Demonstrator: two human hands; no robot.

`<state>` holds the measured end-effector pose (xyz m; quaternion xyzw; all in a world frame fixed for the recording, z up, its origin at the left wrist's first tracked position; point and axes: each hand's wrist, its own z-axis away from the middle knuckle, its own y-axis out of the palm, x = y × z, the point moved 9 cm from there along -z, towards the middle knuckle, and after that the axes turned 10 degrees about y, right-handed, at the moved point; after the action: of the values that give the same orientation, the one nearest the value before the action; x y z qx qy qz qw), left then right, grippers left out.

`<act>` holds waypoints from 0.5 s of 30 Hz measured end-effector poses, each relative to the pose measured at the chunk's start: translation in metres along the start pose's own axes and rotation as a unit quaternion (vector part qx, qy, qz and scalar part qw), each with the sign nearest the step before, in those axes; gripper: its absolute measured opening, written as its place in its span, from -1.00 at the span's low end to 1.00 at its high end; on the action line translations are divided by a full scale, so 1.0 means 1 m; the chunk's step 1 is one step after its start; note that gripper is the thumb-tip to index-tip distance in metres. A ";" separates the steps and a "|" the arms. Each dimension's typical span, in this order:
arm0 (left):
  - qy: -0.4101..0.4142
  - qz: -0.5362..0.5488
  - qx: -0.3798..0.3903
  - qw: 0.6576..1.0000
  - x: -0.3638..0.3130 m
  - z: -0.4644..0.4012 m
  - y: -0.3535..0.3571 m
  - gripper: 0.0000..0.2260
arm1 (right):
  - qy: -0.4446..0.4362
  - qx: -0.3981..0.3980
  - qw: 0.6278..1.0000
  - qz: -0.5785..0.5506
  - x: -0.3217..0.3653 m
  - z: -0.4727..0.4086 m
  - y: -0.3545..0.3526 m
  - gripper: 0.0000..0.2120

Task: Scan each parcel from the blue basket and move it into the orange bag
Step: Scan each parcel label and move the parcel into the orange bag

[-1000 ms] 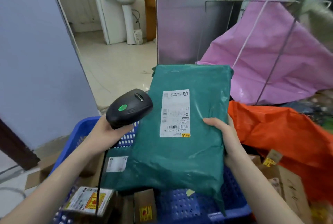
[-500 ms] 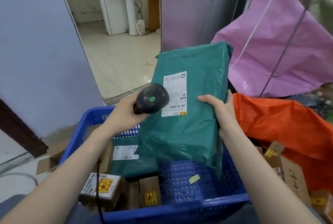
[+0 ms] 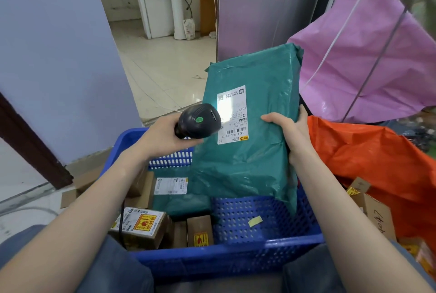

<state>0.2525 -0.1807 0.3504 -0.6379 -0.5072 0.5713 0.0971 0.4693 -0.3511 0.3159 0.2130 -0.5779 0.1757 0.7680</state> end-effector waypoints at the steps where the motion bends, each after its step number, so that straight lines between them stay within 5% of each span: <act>1: -0.004 -0.003 0.006 1.000 0.002 0.000 0.001 -0.74 | 0.000 0.000 1.000 0.000 0.000 -0.001 0.000 -0.10; 11: -0.037 -0.064 0.043 0.996 0.016 0.000 0.007 -0.79 | 0.008 -0.017 1.000 0.008 -0.008 -0.010 -0.013 0.01; 15: -0.001 -0.087 0.025 0.996 0.003 0.001 0.005 -0.61 | 0.023 -0.029 0.999 0.013 -0.012 -0.013 -0.017 0.06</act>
<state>0.2537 -0.1808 0.3448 -0.5882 -0.5466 0.5737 0.1614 0.4855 -0.3593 0.2986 0.1788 -0.5678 0.1739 0.7844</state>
